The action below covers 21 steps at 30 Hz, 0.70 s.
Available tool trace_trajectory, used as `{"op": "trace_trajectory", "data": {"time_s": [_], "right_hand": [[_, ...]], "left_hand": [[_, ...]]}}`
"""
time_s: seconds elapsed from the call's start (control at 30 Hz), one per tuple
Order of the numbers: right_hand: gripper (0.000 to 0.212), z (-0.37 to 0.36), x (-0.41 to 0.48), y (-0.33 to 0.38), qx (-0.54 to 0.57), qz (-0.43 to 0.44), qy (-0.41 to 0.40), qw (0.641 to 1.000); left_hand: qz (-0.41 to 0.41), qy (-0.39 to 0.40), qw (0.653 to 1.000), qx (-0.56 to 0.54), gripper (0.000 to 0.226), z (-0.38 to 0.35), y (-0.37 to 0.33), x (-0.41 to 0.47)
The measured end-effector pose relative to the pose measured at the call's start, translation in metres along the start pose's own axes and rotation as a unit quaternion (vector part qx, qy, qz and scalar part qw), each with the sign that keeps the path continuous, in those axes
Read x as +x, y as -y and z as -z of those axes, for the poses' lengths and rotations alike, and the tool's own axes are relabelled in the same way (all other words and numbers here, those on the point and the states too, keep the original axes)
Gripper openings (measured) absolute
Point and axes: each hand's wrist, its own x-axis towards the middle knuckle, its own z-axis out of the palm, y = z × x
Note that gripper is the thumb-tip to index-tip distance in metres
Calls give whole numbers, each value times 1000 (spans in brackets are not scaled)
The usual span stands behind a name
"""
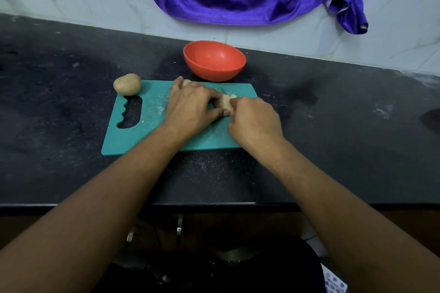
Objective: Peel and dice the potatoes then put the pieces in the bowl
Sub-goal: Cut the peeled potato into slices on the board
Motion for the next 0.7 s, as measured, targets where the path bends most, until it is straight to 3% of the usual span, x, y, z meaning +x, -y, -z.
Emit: {"op": "trace_trajectory", "data": {"time_s": [0.7], "right_hand": [[52, 3, -46, -17, 18, 0, 18, 1000]], "left_hand": [[-5, -5, 1000, 7, 49, 1, -2, -2]]}}
